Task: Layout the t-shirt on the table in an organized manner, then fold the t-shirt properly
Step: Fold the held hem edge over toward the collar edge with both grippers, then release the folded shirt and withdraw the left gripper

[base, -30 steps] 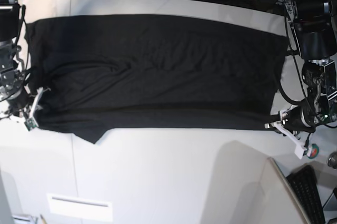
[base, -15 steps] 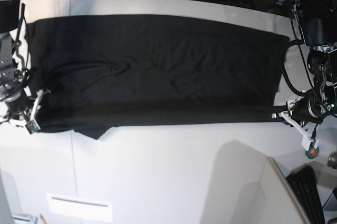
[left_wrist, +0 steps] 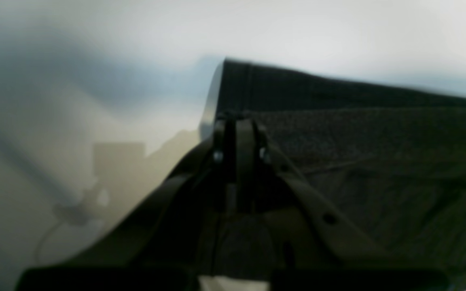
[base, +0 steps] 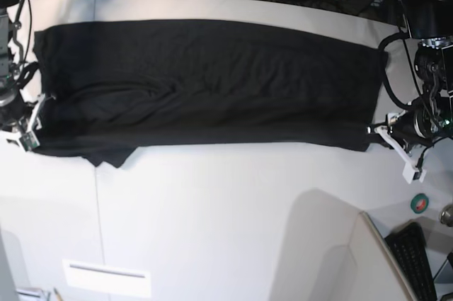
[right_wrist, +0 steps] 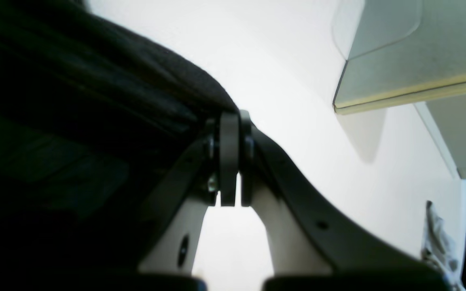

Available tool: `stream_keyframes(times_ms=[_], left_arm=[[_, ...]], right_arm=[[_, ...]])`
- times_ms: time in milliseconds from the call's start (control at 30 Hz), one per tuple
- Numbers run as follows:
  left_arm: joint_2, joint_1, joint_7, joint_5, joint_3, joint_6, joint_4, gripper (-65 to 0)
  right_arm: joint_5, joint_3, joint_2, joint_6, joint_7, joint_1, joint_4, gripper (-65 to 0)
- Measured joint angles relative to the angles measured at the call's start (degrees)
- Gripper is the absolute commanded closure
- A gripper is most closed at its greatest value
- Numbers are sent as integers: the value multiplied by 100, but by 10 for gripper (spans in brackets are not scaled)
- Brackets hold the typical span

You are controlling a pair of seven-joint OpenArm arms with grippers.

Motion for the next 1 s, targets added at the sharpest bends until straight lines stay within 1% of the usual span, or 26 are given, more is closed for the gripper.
stream_keyframes(times_ms=[100,133,200,333,400,567,633,667,733,900,1000], left_arm=[[2,98,-2,-7,-2,-2,-2,0],[4,140,-7,-4,-20,-4,-2,0],[39,238,-15,-74,-293,-7,0,0],[-20,584,2,2,-702,15,339,0],[-13,732,2,17,-699,20,601,0],[50,1014,192,-31,-682,-4,909,0],[42,1163,219,-13,-721,-2,955,0],[31,1191,229,4,-719,-2,964,0],[17,1165,229,-20,-719,-7,990,0],[0,1156,216,11,-719,-4,984,0],[-15,1259,170,0,-719,-4,986,0]], right_arm=[[-2,0,-2,0,-50,-256,125,0],[-2,0,-24,0,-177,-323,175,0],[-15,24,-138,-2,-470,-417,302,0],[22,9,-227,31,-684,-608,669,0],[20,11,-284,24,-859,-686,837,0],[39,22,-415,-4,-1574,-1021,1342,0],[35,26,-560,-9,-1790,-1099,1403,0],[39,26,-621,-7,-1801,-1134,1447,0],[42,24,-640,-2,-1818,-1222,1569,0],[39,28,-671,-7,-2249,-1276,1674,0],[44,26,-732,-4,-2288,-1401,1672,0]])
